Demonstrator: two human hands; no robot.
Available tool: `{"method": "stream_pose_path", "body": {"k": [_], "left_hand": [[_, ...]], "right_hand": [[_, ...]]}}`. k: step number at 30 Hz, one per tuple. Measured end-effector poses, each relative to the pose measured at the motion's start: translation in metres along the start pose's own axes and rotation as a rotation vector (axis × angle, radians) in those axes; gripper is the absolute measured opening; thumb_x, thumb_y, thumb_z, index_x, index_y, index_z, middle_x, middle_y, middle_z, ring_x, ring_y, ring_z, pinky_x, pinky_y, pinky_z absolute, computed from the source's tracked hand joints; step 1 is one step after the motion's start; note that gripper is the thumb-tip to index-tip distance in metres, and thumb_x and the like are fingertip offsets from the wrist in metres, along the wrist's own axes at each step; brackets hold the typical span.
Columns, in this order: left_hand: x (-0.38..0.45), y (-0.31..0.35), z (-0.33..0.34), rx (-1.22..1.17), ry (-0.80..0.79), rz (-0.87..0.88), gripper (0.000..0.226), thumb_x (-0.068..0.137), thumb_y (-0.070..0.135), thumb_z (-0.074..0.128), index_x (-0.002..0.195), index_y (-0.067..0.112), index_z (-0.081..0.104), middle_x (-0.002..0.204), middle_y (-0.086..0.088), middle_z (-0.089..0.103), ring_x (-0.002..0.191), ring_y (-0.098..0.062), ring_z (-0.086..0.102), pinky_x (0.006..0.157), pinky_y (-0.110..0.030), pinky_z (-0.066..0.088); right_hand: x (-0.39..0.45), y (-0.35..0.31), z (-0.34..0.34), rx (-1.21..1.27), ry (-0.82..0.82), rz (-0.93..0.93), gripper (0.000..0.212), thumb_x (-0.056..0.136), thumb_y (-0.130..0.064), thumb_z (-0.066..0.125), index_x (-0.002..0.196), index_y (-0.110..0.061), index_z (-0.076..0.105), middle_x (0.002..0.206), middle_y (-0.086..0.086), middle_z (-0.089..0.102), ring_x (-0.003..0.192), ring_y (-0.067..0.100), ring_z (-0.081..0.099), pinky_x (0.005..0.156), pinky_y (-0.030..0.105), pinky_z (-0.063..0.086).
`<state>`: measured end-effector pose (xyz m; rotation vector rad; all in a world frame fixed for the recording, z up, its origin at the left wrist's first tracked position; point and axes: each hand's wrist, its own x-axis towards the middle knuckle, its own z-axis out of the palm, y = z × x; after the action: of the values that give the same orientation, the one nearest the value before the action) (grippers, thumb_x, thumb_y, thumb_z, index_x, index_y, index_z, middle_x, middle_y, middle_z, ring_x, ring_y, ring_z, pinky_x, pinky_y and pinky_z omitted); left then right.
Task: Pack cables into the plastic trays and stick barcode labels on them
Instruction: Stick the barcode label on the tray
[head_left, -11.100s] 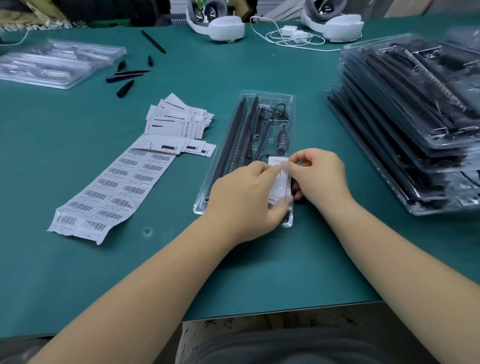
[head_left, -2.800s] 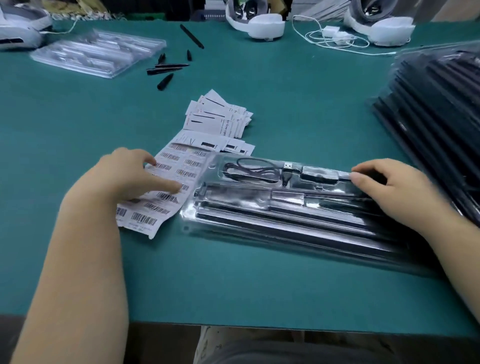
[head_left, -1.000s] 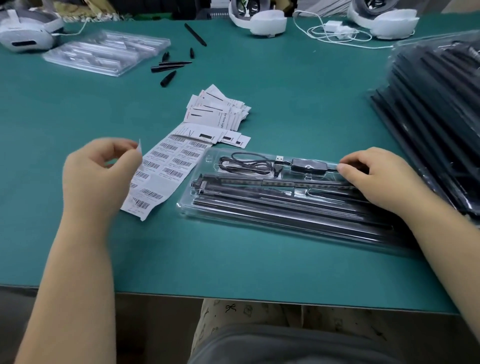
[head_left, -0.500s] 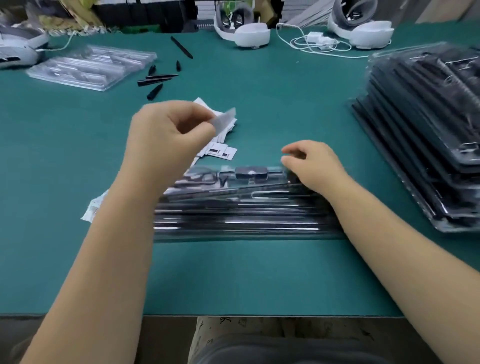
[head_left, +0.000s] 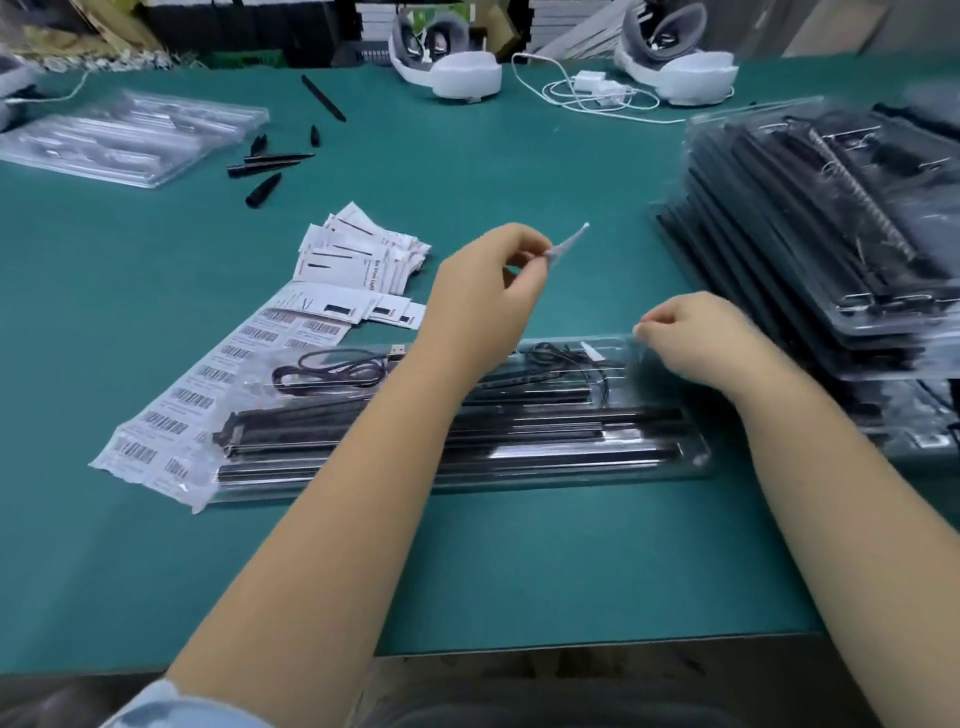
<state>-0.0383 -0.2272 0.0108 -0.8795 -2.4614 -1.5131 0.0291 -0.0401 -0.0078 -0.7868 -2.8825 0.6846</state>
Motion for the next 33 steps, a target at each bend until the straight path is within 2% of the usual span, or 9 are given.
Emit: {"method": "stream_pose_path", "body": {"k": [3,6,10,14,19,21,24,28,33], "left_hand": [[-0.01,-0.01,0.014,-0.09,0.066,-0.115,0.021,0.096,0.02,0.05,0.083,0.035,0.051,0.08,0.013,0.059,0.08,-0.017,0.061,0.075,-0.043,0.054],[-0.014,-0.013,0.012,-0.116,0.113,-0.116,0.016,0.093,0.025,0.047,0.083,0.037,0.049,0.079,0.016,0.058,0.077,-0.018,0.06,0.073,-0.049,0.053],[-0.013,-0.012,0.004,-0.169,0.252,-0.08,0.015,0.092,0.025,0.045,0.084,0.035,0.05,0.068,0.023,0.056,0.064,-0.013,0.053,0.06,-0.046,0.05],[-0.012,-0.011,0.001,-0.111,0.317,-0.102,0.021,0.094,0.019,0.045,0.082,0.035,0.049,0.07,0.015,0.054,0.062,-0.015,0.052,0.06,-0.046,0.049],[-0.011,-0.012,-0.005,-0.077,0.378,-0.102,0.021,0.094,0.019,0.045,0.081,0.034,0.049,0.07,0.016,0.054,0.063,-0.015,0.053,0.06,-0.035,0.046],[-0.012,-0.012,-0.007,-0.022,0.377,-0.048,0.016,0.094,0.02,0.045,0.083,0.031,0.05,0.072,0.017,0.054,0.064,-0.013,0.053,0.057,-0.026,0.042],[-0.014,-0.012,-0.009,0.068,0.324,0.033,0.009,0.096,0.019,0.046,0.091,0.022,0.053,0.077,0.016,0.054,0.062,-0.004,0.046,0.056,-0.016,0.036],[-0.014,-0.012,-0.007,0.169,0.232,0.1,0.009,0.097,0.016,0.047,0.096,0.019,0.056,0.08,0.015,0.051,0.066,-0.002,0.047,0.058,-0.012,0.036],[-0.014,-0.013,-0.006,0.234,0.154,0.156,0.015,0.095,0.012,0.05,0.102,0.011,0.063,0.089,0.009,0.055,0.075,-0.006,0.048,0.065,-0.008,0.036]], "right_hand": [[-0.005,0.002,0.006,-0.077,0.034,0.009,0.031,0.087,-0.026,0.053,0.088,0.001,0.067,0.092,0.022,0.066,0.09,0.036,0.061,0.074,0.036,0.051],[-0.003,0.009,0.004,-0.04,0.031,0.023,0.03,0.085,-0.025,0.05,0.066,-0.002,0.055,0.068,0.017,0.058,0.067,0.033,0.053,0.057,0.033,0.04],[-0.007,0.008,-0.006,0.49,-0.102,0.189,0.016,0.084,-0.025,0.053,0.076,-0.011,0.054,0.067,0.004,0.058,0.053,0.019,0.054,0.051,0.026,0.038],[-0.015,0.003,-0.003,0.76,-0.159,0.279,0.005,0.081,-0.01,0.048,0.077,-0.013,0.049,0.065,0.006,0.048,0.037,0.016,0.049,0.046,0.025,0.046],[-0.017,0.009,-0.008,1.293,-0.32,0.275,0.011,0.083,0.006,0.052,0.09,-0.002,0.055,0.071,0.013,0.057,0.05,0.016,0.06,0.049,0.031,0.056],[-0.017,0.01,-0.006,1.298,-0.301,0.241,0.028,0.08,0.008,0.059,0.107,-0.001,0.056,0.084,0.018,0.06,0.058,0.02,0.064,0.054,0.03,0.058],[-0.018,0.007,-0.001,1.236,-0.261,0.236,0.045,0.079,0.012,0.06,0.119,-0.009,0.055,0.083,0.015,0.064,0.056,0.016,0.066,0.052,0.025,0.056],[-0.016,0.005,0.006,1.203,-0.213,0.225,0.048,0.079,0.015,0.059,0.117,-0.014,0.054,0.094,0.021,0.057,0.053,0.015,0.064,0.051,0.02,0.051],[-0.013,0.003,0.012,1.154,-0.157,0.233,0.042,0.08,0.013,0.059,0.117,-0.007,0.057,0.085,0.016,0.059,0.051,0.014,0.063,0.055,0.025,0.055]]}}
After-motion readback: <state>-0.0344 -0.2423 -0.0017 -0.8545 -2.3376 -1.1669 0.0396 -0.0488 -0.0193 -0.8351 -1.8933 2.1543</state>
